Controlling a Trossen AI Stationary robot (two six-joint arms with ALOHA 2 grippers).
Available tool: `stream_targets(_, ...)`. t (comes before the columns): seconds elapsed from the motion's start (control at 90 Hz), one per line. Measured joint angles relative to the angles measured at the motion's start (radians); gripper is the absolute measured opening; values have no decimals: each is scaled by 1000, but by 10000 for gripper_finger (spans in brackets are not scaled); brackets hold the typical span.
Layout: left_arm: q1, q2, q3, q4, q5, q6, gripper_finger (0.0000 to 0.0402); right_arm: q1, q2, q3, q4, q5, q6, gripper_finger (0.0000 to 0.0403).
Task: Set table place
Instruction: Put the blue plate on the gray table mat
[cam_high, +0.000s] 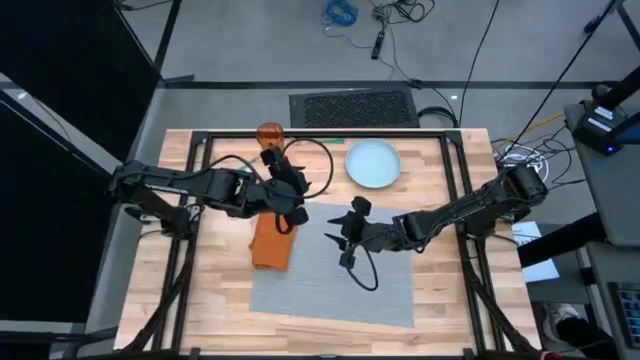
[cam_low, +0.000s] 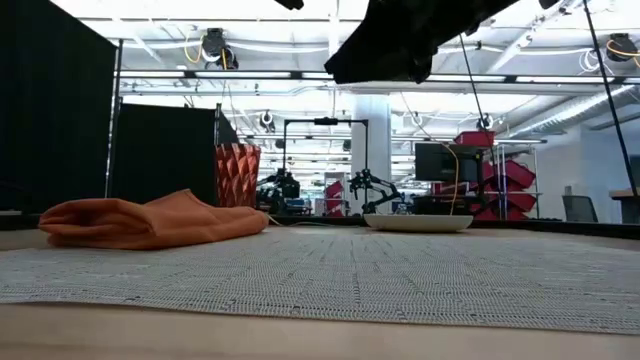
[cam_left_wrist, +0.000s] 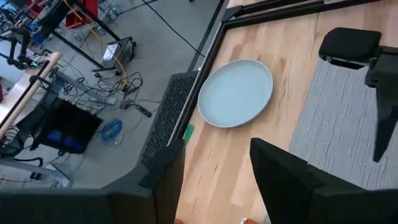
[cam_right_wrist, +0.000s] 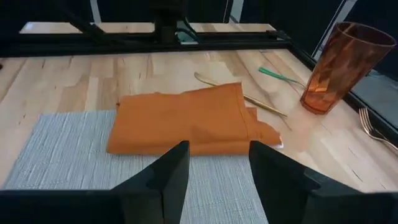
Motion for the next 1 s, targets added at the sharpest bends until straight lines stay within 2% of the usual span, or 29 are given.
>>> stream_targets(0.133, 0, 0, 0, 1, 2, 5, 169, 0, 0, 0, 6, 0, -26, 153)
stream_targets(0.189, 3, 0, 0, 11, 16, -47, 169, 0, 0, 0, 13, -22, 9, 153)
stream_targets(0.222, 8, 4, 0, 15, 31, -82, 169, -8, 0, 0, 25, -102, 33, 153)
stream_targets(0.344, 38, 7, 0, -40, 165, -181, 169, -54, 4, 0, 189, -565, 97, 153)
stream_targets(0.4, 46, 7, 0, -93, 208, -190, 169, -68, 3, 2, 187, -689, 121, 153)
stream_targets(0.456, 50, 7, 0, -152, 227, -224, 169, -94, -9, 1, 63, -743, 125, 153)
stream_targets(0.5, 51, 7, 0, -204, 227, -257, 169, -124, -22, 3, -85, -708, 142, 153)
stream_targets(0.589, 50, 7, 0, -304, 225, -321, 169, -197, -40, 26, -453, -459, 190, 153)
stream_targets(0.644, 45, 7, 0, -364, 204, -354, 169, -230, -40, 31, -604, -316, 204, 153)
stream_targets(0.689, 41, 7, 0, -415, 169, -374, 169, -246, -40, 33, -668, -251, 204, 153)
stream_targets(0.744, 36, 7, 0, -479, 108, -399, 169, -257, -40, 39, -681, -209, 198, 153)
stream_targets(0.811, 35, 7, -5, -552, 45, -432, 169, -269, -36, 40, -690, -210, 187, 153)
stream_targets(0.911, 39, 7, -20, -662, 18, -492, 169, -281, -20, 40, -717, -190, 167, 153)
stream_targets(1.0, 37, 7, -41, -734, 15, -537, 169, -294, 11, 65, -797, -124, 148, 153)
